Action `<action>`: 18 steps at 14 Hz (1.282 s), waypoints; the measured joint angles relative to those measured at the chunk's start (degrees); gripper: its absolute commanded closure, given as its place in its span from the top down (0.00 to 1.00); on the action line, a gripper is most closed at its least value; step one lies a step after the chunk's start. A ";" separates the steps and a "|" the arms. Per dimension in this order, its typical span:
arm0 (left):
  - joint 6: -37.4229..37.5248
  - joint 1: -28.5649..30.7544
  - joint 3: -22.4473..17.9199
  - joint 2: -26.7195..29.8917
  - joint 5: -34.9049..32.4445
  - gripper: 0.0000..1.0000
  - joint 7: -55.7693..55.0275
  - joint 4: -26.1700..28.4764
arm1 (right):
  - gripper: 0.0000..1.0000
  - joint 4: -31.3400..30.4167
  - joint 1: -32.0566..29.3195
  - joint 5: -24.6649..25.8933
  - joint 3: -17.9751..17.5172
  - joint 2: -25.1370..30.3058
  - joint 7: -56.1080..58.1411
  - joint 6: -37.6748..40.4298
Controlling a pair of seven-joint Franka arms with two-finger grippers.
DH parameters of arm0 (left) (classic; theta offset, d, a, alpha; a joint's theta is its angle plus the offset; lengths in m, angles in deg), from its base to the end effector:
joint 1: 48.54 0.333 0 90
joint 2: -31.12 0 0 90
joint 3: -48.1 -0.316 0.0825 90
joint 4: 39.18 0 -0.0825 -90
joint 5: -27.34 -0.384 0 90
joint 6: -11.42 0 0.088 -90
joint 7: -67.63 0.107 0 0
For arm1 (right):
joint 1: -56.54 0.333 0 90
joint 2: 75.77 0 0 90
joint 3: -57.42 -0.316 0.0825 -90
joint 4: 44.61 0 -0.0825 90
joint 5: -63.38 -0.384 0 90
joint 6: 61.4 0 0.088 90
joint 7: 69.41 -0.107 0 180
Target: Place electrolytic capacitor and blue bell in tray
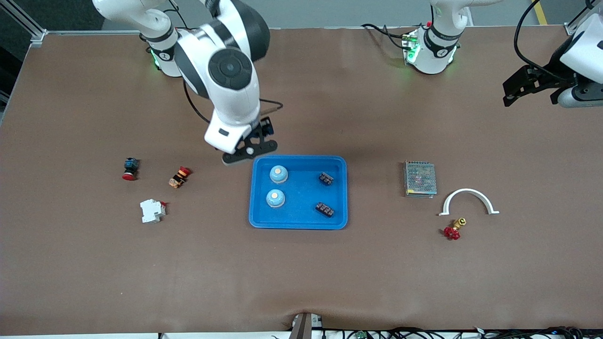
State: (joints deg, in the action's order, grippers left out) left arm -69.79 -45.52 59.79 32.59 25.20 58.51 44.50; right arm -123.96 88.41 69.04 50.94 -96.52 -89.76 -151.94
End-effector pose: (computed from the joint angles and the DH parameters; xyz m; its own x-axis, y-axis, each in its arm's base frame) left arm 0.5243 -0.0772 0.6761 0.9998 0.0136 -0.0109 0.0131 -0.9989 -0.0445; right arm 0.5234 0.3865 0.4944 0.9433 0.3040 -0.1337 0.3190 -0.9413 0.1107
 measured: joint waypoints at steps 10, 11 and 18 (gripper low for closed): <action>-2.45 0.01 0.00 -0.07 0.00 1.00 0.33 1.96 | 1.00 -0.05 -15.08 0.05 2.14 16.23 9.90 19.97; -2.87 0.00 0.02 -0.07 0.00 1.00 0.33 2.28 | 1.00 -0.07 -18.79 0.00 2.25 16.88 13.19 20.02; -3.22 -0.04 0.07 -0.02 0.00 1.00 0.35 2.32 | 1.00 -1.38 -37.27 -2.96 2.49 16.81 26.67 10.37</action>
State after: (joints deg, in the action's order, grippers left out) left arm -73.01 -45.56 59.86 32.57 25.20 58.87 46.82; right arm -125.34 51.15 66.08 53.42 -79.71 -63.09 -141.57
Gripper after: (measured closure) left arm 0.000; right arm 0.000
